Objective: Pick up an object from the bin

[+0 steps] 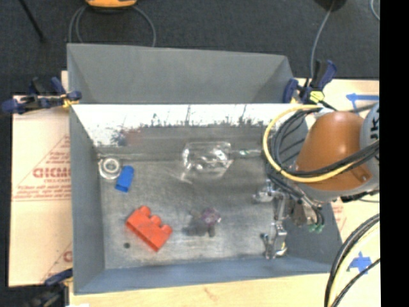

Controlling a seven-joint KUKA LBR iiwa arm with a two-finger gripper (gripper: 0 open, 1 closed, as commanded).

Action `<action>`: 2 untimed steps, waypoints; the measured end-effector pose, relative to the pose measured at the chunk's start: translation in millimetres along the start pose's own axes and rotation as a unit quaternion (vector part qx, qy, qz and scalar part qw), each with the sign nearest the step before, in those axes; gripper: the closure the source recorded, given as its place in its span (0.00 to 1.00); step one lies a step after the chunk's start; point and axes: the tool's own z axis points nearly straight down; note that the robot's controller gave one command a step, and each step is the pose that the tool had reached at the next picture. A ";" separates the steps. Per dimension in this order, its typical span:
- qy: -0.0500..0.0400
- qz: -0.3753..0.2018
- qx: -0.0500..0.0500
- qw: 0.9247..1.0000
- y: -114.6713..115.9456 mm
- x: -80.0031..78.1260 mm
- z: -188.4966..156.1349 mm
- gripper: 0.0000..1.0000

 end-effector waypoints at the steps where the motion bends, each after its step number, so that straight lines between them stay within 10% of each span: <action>1: -0.004 0.028 -0.001 1.000 111.2 -20.9 72.6 0.00; 2: -0.009 0.029 -0.001 1.000 108.0 -23.2 69.1 1.00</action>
Offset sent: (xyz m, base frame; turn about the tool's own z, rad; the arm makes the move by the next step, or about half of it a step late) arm 0.0170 0.1088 -0.0734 0.0592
